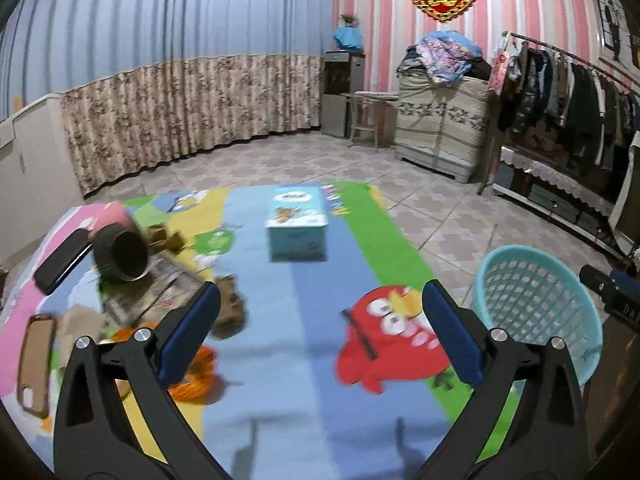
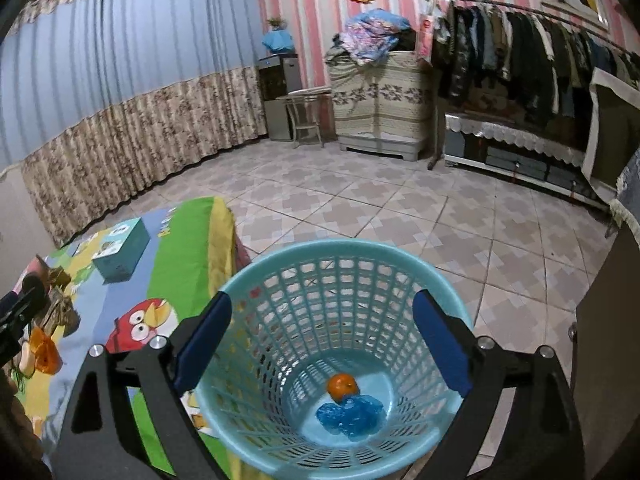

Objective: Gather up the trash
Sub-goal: 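Lower the left gripper onto the beige face mask and close it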

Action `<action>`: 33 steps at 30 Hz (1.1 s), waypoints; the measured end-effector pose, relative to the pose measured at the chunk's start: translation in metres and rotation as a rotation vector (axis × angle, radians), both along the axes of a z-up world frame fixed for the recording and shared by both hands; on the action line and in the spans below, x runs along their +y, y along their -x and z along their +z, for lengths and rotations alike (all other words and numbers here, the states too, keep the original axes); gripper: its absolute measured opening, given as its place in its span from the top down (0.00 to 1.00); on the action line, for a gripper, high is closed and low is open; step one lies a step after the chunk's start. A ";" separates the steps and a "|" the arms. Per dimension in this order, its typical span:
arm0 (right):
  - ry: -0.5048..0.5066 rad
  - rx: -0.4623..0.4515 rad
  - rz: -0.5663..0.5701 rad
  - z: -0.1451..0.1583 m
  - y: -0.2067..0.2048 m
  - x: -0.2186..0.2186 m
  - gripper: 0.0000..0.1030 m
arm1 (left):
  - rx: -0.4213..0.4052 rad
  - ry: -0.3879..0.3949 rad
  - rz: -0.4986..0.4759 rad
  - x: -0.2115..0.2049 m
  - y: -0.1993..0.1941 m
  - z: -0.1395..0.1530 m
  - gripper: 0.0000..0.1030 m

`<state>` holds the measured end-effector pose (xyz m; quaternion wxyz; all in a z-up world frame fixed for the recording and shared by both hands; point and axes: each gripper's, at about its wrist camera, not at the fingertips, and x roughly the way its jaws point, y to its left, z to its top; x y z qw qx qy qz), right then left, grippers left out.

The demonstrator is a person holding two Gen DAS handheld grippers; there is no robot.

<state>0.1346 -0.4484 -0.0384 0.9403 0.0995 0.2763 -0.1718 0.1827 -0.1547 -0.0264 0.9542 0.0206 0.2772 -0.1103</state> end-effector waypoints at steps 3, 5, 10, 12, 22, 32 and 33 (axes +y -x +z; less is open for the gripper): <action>0.026 0.011 0.042 0.001 -0.005 0.020 0.12 | 0.015 -0.006 0.036 0.026 0.005 -0.007 0.05; 0.037 0.010 0.078 0.002 -0.007 0.036 0.12 | 0.028 -0.016 0.063 0.044 0.006 -0.013 0.05; 0.034 0.006 0.141 0.004 -0.012 0.068 0.12 | 0.066 -0.022 0.140 0.092 0.005 -0.029 0.05; 0.042 0.012 0.161 0.003 -0.014 0.079 0.09 | 0.072 -0.028 0.165 0.109 0.004 -0.032 0.05; -0.006 0.024 0.185 -0.001 -0.025 0.116 0.06 | 0.091 -0.066 0.269 0.180 -0.002 -0.044 0.05; 0.005 0.069 0.243 -0.011 -0.045 0.165 0.06 | 0.165 -0.044 0.288 0.218 -0.023 -0.052 0.10; 0.010 0.072 0.254 -0.012 -0.047 0.172 0.06 | 0.169 -0.052 0.285 0.221 -0.025 -0.052 0.13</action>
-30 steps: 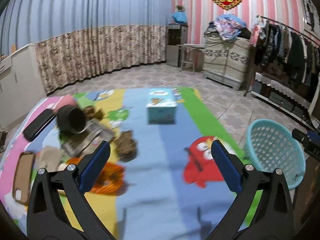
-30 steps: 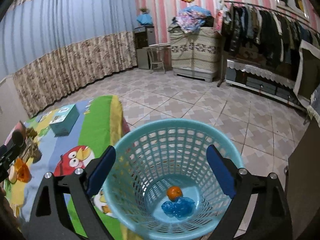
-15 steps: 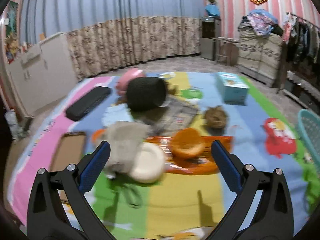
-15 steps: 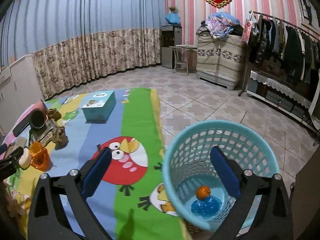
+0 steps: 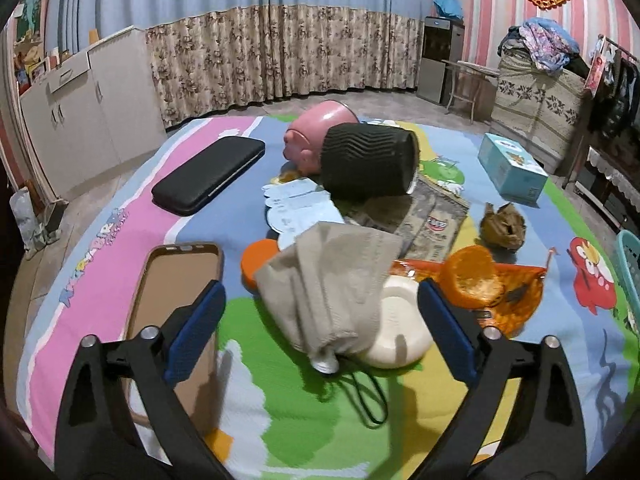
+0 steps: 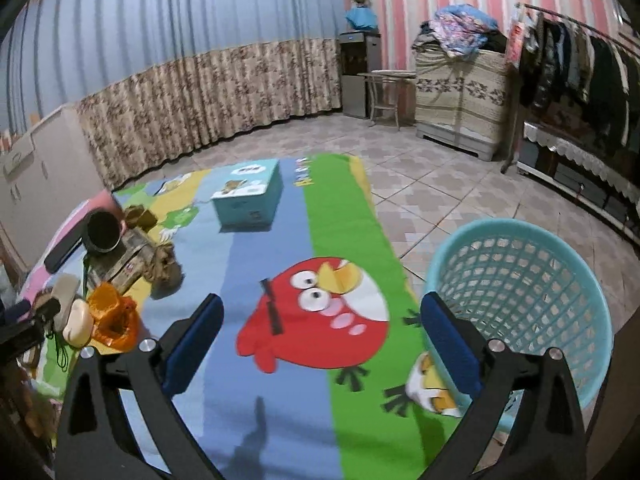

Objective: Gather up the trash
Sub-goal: 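Lower the left gripper onto the beige face mask and close it, then lift the face mask with the left gripper while the right gripper grasps the orange round wrapper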

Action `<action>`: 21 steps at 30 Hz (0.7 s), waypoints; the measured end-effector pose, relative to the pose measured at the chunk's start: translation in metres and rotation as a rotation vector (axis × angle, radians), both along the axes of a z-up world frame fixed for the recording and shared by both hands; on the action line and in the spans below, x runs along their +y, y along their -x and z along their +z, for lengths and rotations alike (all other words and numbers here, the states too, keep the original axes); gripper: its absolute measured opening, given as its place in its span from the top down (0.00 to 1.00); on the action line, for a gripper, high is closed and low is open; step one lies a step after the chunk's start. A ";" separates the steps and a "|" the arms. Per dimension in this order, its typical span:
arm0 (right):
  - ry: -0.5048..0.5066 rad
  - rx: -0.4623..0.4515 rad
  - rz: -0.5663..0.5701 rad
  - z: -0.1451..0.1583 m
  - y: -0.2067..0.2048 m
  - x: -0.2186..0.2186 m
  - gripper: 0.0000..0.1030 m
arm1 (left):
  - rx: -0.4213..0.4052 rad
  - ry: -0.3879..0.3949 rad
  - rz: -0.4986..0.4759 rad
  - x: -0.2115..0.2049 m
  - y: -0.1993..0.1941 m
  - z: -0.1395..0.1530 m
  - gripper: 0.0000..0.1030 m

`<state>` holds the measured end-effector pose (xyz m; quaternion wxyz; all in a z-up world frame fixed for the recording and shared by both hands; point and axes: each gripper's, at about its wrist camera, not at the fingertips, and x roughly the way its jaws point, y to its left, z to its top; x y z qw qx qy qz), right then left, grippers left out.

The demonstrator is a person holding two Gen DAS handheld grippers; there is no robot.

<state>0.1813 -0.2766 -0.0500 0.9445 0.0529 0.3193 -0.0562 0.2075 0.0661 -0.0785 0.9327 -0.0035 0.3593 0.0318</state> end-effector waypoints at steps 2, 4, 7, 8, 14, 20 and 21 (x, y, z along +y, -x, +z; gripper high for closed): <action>0.008 0.006 0.021 -0.001 -0.003 0.012 0.06 | 0.008 0.008 -0.006 0.005 -0.003 -0.001 0.19; 0.015 0.012 0.040 -0.003 -0.004 0.022 0.06 | 0.034 0.040 -0.020 0.010 -0.007 -0.005 0.30; 0.040 0.021 0.073 -0.006 -0.007 0.040 0.06 | 0.076 0.049 -0.045 0.010 -0.013 -0.012 0.46; 0.046 0.023 0.081 -0.006 -0.007 0.044 0.06 | 0.079 0.053 -0.054 0.010 -0.014 -0.014 0.47; 0.019 0.011 0.155 -0.003 -0.006 0.078 0.06 | 0.056 0.048 -0.102 0.007 -0.010 -0.012 0.75; 0.056 0.004 0.242 -0.002 -0.002 0.126 0.06 | 0.001 0.045 -0.099 0.032 0.002 0.005 0.82; 0.059 0.011 0.252 -0.004 -0.004 0.133 0.06 | -0.008 0.048 -0.095 0.038 0.004 0.008 0.82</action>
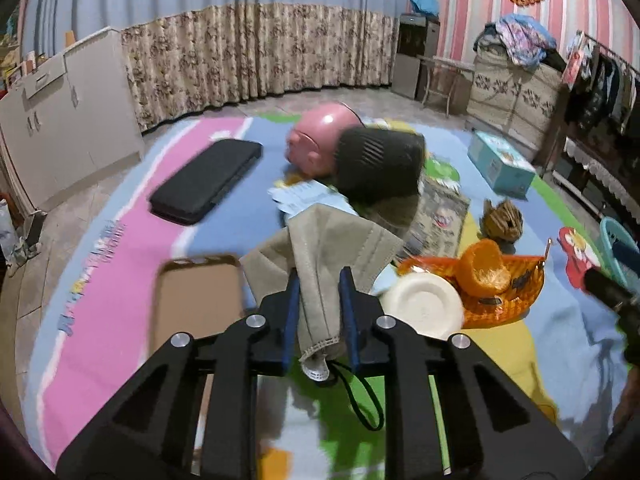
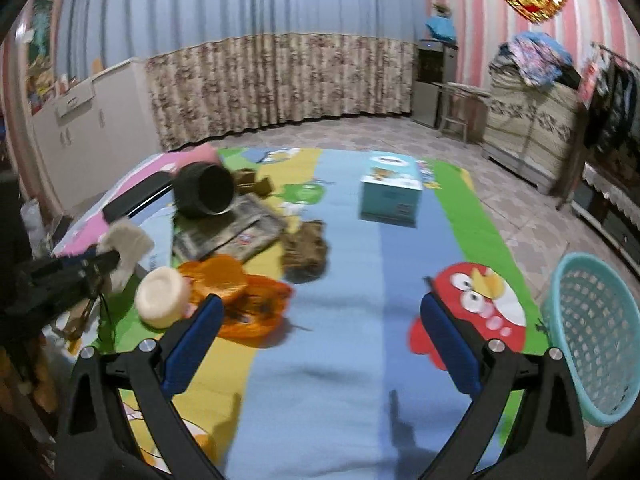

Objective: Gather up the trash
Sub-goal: 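Lift the face mask with the left gripper while the right gripper grasps the orange round wrapper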

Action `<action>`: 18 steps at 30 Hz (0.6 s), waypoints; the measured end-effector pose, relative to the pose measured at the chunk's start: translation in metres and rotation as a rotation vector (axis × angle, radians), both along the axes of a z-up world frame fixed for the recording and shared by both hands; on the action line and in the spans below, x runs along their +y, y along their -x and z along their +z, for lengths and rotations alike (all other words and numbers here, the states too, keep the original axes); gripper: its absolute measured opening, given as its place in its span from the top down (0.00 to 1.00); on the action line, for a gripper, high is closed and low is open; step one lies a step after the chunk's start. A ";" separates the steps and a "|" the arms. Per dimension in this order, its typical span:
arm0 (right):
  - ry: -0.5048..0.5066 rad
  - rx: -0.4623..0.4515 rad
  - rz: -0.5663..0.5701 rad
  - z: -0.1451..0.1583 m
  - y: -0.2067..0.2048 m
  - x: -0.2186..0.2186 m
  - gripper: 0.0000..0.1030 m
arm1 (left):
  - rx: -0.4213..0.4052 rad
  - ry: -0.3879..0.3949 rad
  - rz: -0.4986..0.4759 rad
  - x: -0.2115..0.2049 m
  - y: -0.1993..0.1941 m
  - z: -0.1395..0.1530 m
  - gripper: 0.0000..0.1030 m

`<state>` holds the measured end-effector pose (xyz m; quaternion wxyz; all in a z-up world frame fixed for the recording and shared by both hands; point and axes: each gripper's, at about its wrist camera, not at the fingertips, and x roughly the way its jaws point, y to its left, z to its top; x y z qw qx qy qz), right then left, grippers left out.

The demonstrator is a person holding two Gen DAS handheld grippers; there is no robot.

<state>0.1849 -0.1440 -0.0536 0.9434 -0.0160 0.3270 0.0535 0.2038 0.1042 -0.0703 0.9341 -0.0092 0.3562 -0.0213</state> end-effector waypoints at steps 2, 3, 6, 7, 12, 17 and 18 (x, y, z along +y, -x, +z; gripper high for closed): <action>0.003 0.024 0.024 -0.005 -0.004 0.014 0.06 | -0.023 0.005 0.015 0.015 0.004 0.007 0.82; 0.010 0.028 0.032 -0.006 -0.007 0.021 0.07 | -0.031 0.004 0.025 0.021 0.005 0.010 0.82; 0.008 0.040 0.056 -0.011 -0.017 0.041 0.09 | -0.055 -0.007 0.057 0.043 0.010 0.015 0.82; 0.001 0.050 0.071 -0.012 -0.020 0.048 0.14 | -0.060 -0.006 0.066 0.051 0.011 0.016 0.82; 0.025 0.072 0.081 -0.019 -0.036 0.073 0.20 | -0.062 0.011 0.102 0.079 0.015 0.015 0.82; 0.031 0.129 0.041 -0.032 -0.059 0.076 0.31 | -0.061 0.031 0.114 0.093 0.017 0.012 0.82; 0.028 0.141 0.037 -0.034 -0.062 0.075 0.33 | -0.062 0.033 0.116 0.094 0.017 0.012 0.82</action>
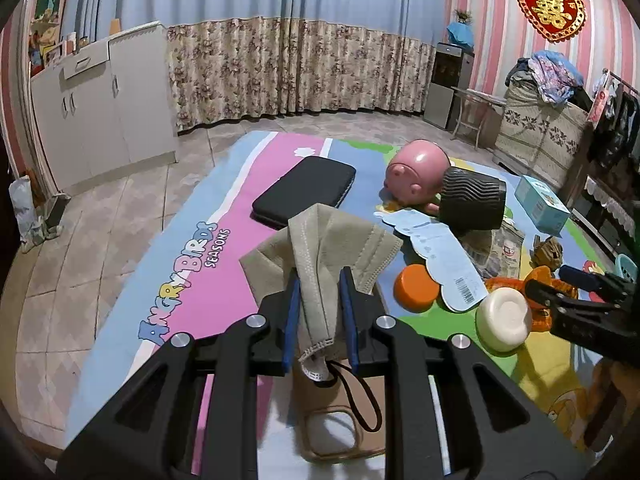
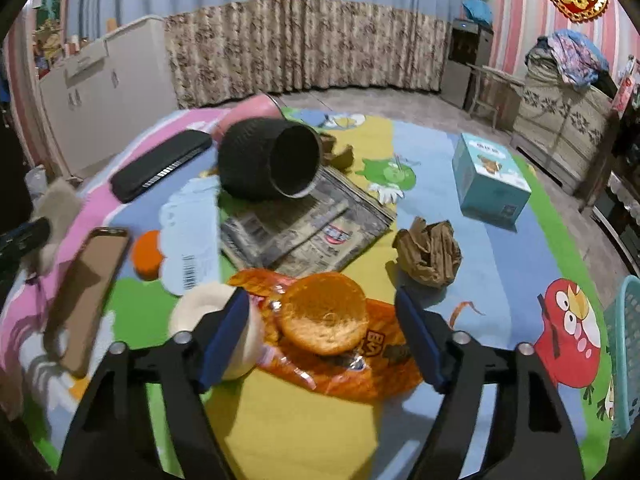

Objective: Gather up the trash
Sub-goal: 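Lift the face mask with the left gripper while the right gripper grasps the orange round wrapper, then carry the mask and wrapper over the basket and open both grippers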

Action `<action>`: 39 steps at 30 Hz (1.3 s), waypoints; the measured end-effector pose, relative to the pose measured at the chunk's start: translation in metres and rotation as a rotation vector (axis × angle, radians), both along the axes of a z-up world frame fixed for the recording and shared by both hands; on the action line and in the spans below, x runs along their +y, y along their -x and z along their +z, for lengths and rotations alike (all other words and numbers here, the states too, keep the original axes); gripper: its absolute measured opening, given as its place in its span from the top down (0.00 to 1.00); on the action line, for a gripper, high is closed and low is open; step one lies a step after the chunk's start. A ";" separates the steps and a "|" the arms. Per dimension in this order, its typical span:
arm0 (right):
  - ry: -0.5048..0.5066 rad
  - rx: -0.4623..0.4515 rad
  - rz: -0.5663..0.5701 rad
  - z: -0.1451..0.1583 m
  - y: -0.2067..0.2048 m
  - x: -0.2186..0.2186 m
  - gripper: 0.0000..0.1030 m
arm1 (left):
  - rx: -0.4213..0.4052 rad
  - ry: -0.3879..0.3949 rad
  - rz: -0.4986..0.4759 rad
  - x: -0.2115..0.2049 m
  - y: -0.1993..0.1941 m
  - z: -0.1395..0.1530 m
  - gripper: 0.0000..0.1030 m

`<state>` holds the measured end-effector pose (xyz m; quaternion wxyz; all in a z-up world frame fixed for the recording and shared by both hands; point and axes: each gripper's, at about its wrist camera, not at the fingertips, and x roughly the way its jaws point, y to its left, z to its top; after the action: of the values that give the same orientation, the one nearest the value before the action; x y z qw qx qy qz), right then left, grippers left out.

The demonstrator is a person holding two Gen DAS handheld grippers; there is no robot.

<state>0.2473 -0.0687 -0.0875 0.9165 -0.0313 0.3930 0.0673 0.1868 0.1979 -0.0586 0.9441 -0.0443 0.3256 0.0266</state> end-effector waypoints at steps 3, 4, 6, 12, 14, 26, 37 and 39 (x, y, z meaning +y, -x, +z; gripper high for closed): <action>-0.031 0.037 -0.006 -0.006 -0.009 -0.005 0.38 | 0.002 0.010 0.003 0.003 -0.001 -0.002 0.82; -0.044 0.046 -0.002 -0.007 -0.010 -0.006 0.45 | 0.003 0.013 0.004 0.003 -0.002 -0.003 0.82; -0.064 0.051 0.011 -0.008 -0.010 -0.007 0.53 | 0.005 0.016 0.001 0.002 -0.003 -0.004 0.82; -0.064 -0.015 0.023 0.001 -0.003 -0.006 0.59 | 0.005 -0.007 0.000 -0.007 -0.003 -0.004 0.82; -0.052 -0.054 0.025 0.010 0.003 -0.007 0.59 | -0.004 -0.006 0.000 -0.009 -0.002 0.000 0.82; -0.086 -0.166 -0.009 0.057 0.035 -0.056 0.59 | -0.042 -0.020 0.000 -0.031 0.006 0.018 0.82; -0.063 -0.244 -0.111 0.094 0.070 -0.147 0.59 | -0.083 -0.028 -0.051 -0.077 0.010 0.038 0.82; -0.062 -0.250 -0.136 0.096 0.077 -0.167 0.59 | -0.089 -0.028 -0.062 -0.087 0.010 0.041 0.82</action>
<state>0.1707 -0.2354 0.0085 0.9614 0.0157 0.2745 0.0129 0.1765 0.1107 -0.0177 0.9585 -0.0221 0.2842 0.0002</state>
